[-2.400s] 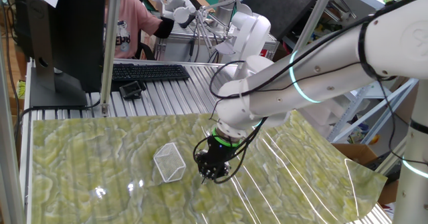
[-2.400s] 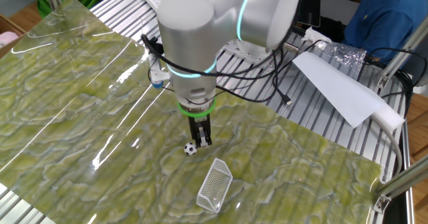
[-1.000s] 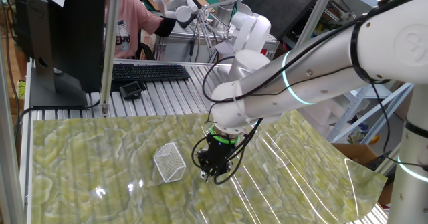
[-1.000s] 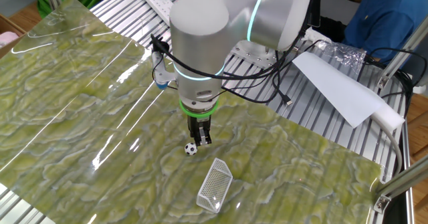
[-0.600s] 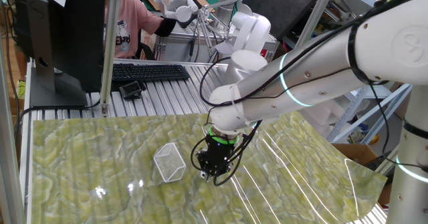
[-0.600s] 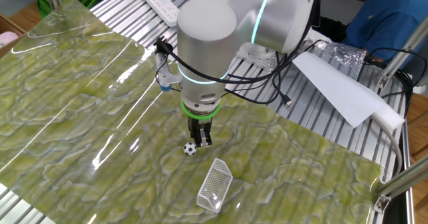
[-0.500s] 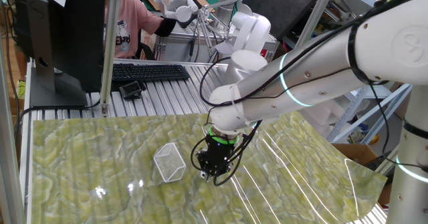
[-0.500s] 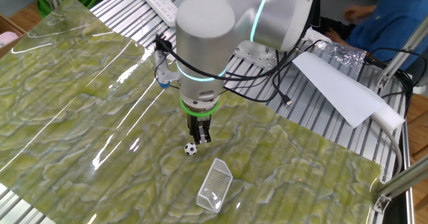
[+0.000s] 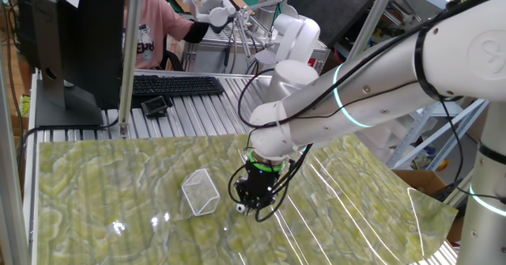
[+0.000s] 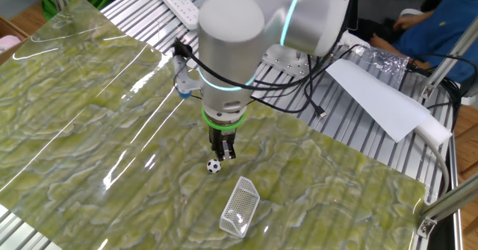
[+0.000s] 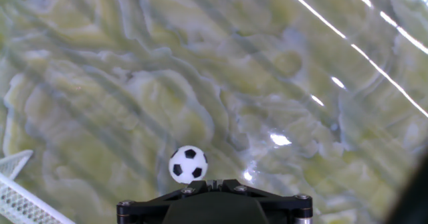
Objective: Push the soccer ball into the goal
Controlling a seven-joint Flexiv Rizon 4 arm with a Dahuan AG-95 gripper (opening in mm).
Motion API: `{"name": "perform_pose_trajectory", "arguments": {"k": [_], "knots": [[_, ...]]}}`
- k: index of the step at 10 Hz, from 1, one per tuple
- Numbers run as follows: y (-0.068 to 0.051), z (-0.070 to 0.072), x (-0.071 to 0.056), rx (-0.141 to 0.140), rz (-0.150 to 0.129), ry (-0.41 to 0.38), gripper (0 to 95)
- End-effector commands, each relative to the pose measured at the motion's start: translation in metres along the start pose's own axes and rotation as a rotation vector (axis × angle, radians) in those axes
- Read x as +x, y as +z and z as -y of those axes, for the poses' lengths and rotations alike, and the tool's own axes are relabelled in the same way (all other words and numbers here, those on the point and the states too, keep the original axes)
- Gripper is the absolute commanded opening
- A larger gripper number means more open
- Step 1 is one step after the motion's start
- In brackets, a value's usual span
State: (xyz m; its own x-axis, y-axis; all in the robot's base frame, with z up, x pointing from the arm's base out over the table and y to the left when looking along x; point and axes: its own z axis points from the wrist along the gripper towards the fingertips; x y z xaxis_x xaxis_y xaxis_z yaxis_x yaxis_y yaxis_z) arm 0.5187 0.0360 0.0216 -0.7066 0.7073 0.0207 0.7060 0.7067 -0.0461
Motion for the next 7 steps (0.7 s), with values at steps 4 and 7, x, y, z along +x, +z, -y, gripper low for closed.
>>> {"name": "perform_pose_trajectory", "arguments": {"k": [4, 7], "knots": [[-0.0020, 0.0095, -0.0094, -0.028, -0.029, 0.005, 0.0], [-0.0004, 0.0077, -0.0099, -0.022, -0.023, 0.002, 0.0]]}}
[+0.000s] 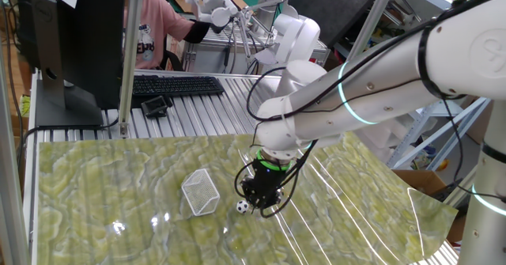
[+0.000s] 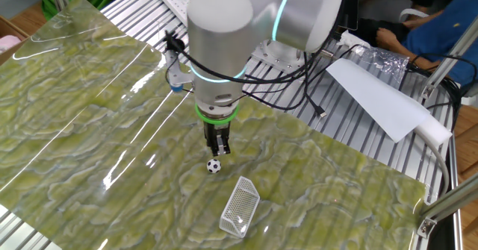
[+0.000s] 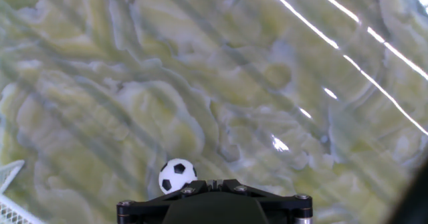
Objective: Push the soccer ball into the goal
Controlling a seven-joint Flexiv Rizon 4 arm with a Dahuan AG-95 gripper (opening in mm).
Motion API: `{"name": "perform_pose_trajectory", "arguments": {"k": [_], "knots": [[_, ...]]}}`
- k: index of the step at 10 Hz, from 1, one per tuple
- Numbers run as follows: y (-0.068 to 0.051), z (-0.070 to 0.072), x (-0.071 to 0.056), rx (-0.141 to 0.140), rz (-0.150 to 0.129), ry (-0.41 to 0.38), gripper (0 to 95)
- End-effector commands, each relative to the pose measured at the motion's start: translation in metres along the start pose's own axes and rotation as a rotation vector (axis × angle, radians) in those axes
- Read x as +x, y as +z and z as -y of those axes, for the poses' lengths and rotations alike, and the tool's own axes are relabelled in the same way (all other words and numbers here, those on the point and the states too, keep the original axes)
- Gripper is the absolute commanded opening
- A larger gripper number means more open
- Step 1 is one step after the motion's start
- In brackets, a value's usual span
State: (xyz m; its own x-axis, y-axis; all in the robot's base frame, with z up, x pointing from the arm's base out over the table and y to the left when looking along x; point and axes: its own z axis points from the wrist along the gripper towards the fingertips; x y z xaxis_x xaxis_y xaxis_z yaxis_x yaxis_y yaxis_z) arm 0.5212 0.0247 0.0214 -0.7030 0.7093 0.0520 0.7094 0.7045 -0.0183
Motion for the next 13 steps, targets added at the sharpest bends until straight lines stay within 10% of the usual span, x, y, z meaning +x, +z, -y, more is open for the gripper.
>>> {"name": "perform_pose_trajectory", "arguments": {"k": [1, 13], "knots": [[-0.001, 0.000, -0.001, 0.008, 0.011, -0.001, 0.0], [0.005, -0.016, -0.006, -0.003, 0.031, 0.020, 0.0]]}}
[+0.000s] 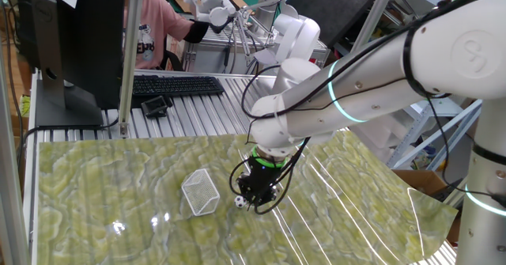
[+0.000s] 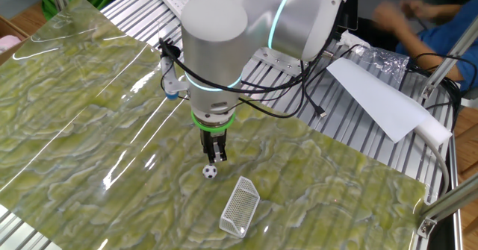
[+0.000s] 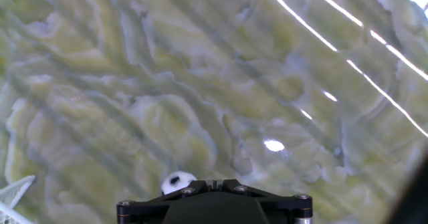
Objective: Push the soccer ball into the goal
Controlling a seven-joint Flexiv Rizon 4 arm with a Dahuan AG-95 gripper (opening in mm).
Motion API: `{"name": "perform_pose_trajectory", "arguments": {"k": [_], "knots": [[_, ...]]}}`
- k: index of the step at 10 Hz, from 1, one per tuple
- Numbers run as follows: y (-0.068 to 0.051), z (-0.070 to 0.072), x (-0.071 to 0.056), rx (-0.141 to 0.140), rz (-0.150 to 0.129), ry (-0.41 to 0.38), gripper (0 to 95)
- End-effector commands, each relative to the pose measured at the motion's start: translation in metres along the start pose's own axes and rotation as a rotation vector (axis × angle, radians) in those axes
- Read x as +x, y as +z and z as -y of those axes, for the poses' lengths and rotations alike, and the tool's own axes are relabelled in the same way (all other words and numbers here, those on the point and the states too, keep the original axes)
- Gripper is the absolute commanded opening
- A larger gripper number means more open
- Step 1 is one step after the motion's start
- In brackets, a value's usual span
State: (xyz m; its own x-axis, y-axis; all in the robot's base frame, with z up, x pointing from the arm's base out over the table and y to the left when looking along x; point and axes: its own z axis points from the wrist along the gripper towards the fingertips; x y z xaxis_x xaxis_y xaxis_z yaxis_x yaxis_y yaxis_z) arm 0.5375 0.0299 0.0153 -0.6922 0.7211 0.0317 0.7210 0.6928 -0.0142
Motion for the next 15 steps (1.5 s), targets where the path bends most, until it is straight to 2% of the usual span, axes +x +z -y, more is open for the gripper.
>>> {"name": "perform_pose_trajectory", "arguments": {"k": [1, 4, 7, 12, 15], "knots": [[-0.002, -0.002, 0.004, 0.000, 0.011, 0.010, 0.0], [-0.004, -0.006, 0.007, -0.001, 0.011, 0.013, 0.0], [-0.009, -0.010, -0.001, 0.017, 0.026, 0.005, 0.0], [-0.012, -0.007, -0.002, 0.047, 0.048, -0.015, 0.0], [-0.012, -0.007, -0.003, 0.053, 0.052, -0.022, 0.0]]}}
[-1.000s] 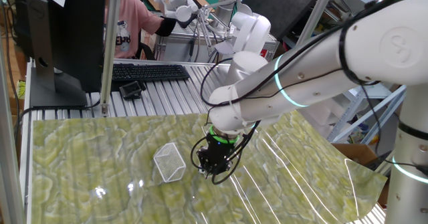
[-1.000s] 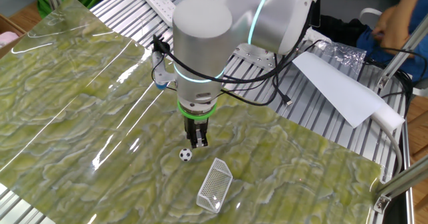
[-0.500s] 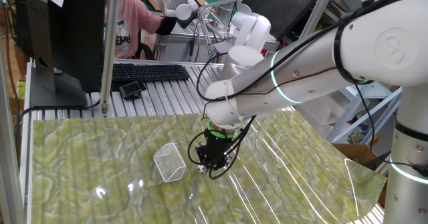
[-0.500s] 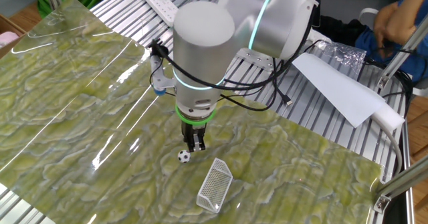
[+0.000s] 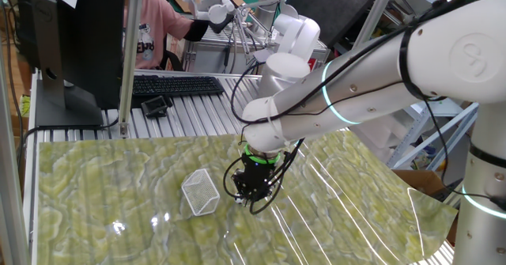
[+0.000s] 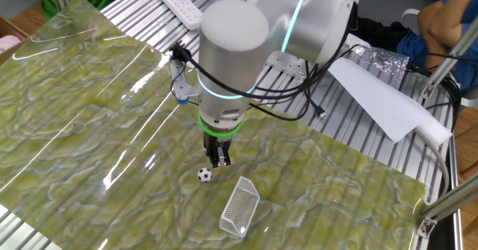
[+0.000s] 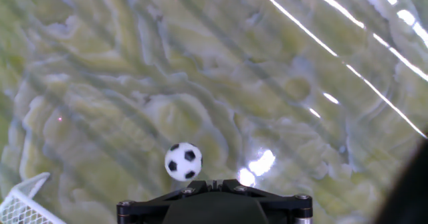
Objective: Push the soccer ball into the goal
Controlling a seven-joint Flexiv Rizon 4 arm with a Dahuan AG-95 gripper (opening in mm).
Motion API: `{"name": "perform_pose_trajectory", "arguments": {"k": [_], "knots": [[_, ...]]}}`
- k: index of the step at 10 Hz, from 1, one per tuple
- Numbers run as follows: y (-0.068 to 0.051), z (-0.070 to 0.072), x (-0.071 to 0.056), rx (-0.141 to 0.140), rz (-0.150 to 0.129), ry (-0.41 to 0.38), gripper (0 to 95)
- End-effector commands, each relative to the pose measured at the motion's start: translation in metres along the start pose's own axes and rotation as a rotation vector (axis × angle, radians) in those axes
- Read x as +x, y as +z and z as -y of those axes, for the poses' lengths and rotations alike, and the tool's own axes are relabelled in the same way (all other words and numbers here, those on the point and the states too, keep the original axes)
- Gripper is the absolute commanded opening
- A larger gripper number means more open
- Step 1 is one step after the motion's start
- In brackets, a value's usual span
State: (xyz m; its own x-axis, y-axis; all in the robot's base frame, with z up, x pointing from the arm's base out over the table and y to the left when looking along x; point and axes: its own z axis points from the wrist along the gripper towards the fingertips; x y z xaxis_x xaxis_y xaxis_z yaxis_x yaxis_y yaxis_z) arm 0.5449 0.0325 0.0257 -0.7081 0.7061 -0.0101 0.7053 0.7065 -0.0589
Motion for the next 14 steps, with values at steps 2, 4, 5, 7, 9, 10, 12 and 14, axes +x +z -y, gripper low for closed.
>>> {"name": "perform_pose_trajectory", "arguments": {"k": [2, 4, 5, 7, 9, 10, 12, 14], "knots": [[-0.0027, 0.0058, -0.0051, 0.002, 0.000, -0.007, 0.0], [-0.0032, 0.0105, -0.0092, -0.002, -0.004, -0.013, 0.0], [-0.0024, 0.0104, -0.0098, -0.008, -0.011, -0.002, 0.0], [-0.0009, 0.0091, -0.0098, -0.022, -0.026, 0.007, 0.0], [0.0021, 0.0066, -0.0097, -0.019, -0.018, 0.005, 0.0], [0.0029, 0.0058, -0.0097, -0.021, -0.018, 0.005, 0.0], [0.0050, 0.0032, -0.0087, -0.027, -0.017, 0.009, 0.0], [0.0048, 0.0013, -0.0074, -0.032, -0.021, 0.012, 0.0]]}}
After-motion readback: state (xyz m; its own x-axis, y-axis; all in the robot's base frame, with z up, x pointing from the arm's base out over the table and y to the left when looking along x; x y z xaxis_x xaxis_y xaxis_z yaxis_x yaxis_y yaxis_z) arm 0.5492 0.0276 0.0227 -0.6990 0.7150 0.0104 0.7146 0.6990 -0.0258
